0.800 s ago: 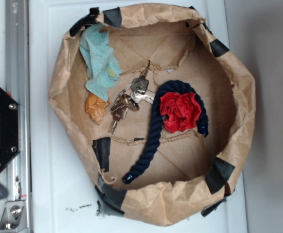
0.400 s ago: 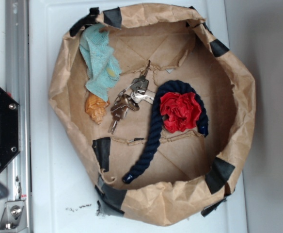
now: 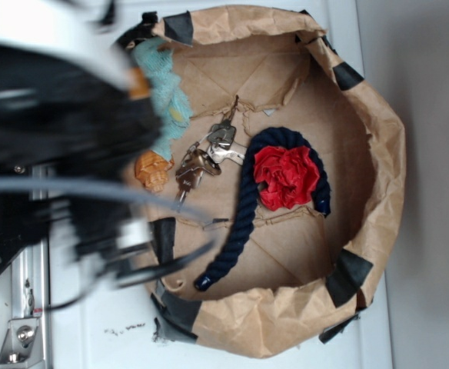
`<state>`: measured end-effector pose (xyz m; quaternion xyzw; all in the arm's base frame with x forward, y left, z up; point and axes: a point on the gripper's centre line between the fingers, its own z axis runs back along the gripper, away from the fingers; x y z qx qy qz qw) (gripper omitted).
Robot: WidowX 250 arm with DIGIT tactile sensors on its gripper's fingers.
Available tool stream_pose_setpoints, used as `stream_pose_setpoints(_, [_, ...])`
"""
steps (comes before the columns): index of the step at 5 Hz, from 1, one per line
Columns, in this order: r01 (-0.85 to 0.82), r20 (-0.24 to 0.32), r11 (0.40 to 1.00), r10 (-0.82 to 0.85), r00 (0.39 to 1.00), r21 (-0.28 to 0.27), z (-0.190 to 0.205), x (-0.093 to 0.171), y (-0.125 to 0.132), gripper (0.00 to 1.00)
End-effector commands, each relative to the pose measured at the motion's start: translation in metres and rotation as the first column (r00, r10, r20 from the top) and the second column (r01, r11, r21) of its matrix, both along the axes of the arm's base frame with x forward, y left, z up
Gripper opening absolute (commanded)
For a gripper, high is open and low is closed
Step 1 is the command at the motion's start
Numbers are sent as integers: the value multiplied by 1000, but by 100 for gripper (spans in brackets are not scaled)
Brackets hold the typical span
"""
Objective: Grab the silver keys.
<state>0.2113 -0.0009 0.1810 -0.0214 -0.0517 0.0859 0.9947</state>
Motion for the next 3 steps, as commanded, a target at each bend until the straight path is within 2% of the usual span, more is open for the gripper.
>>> stream_pose_setpoints(1, [-106, 111, 993, 112, 987, -59, -18, 47, 27, 100])
stream_pose_setpoints(2, [-74, 164, 991, 92, 982, -113, -45, 48, 22, 100])
stream_pose_setpoints(3, [-115, 139, 991, 123, 983, -64, -74, 48, 21, 100])
